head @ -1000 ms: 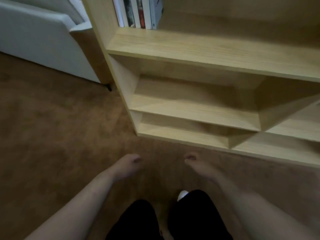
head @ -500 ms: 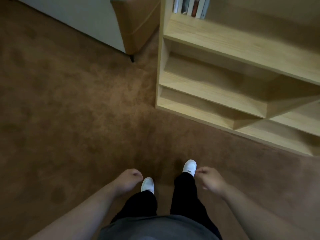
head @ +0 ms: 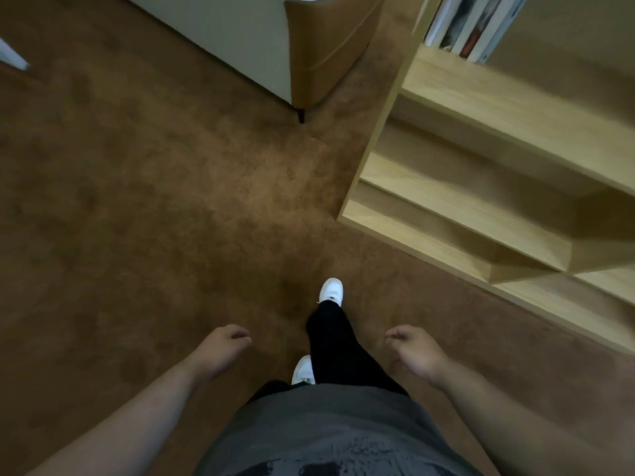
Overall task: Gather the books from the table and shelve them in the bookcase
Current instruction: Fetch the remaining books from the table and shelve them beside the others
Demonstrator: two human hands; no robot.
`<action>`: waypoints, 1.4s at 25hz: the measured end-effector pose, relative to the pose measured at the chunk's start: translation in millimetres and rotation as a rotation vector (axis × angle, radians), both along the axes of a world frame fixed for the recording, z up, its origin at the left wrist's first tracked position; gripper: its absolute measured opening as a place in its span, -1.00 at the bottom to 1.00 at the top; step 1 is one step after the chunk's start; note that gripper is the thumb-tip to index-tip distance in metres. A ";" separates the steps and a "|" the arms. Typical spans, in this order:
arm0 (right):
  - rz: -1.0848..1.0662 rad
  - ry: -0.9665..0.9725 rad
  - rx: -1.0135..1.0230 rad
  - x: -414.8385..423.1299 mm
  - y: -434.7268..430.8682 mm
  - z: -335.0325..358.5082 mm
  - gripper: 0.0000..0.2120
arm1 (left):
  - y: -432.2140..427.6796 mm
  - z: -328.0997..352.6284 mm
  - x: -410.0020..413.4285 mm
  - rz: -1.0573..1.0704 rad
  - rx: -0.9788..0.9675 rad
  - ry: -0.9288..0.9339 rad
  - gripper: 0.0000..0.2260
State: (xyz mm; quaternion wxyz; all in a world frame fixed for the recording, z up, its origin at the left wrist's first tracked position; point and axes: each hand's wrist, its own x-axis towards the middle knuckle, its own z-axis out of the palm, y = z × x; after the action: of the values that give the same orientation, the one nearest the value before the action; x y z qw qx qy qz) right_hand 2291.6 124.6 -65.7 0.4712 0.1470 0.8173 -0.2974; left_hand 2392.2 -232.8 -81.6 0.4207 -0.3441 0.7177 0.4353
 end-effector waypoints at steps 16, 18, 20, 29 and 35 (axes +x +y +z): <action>0.192 -0.001 -0.021 -219.8 -125.5 7.0 -0.87 | -106.8 38.5 -170.7 0.208 -0.151 0.093 -0.72; 0.145 -0.032 -0.016 -241.1 -135.2 11.1 -0.88 | -123.3 40.2 -197.0 0.192 -0.152 0.114 -0.73; 0.109 -0.047 0.002 -255.8 -143.7 11.7 -0.89 | -139.1 41.1 -222.0 0.158 -0.139 0.116 -0.73; 0.106 -0.054 0.113 -341.6 -224.4 6.5 -0.85 | -249.9 32.9 -368.7 -0.089 -0.094 0.131 -0.71; 0.072 0.060 0.071 -418.1 -302.8 15.2 -0.79 | -343.4 36.7 -462.3 -0.231 -0.159 0.138 -0.72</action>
State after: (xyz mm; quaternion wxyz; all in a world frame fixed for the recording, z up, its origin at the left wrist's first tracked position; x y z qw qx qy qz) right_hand 1873.5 -178.2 -50.5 0.4513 0.1251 0.8458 -0.2556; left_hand 1929.9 -576.2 -44.9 0.3890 -0.2611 0.8119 0.3483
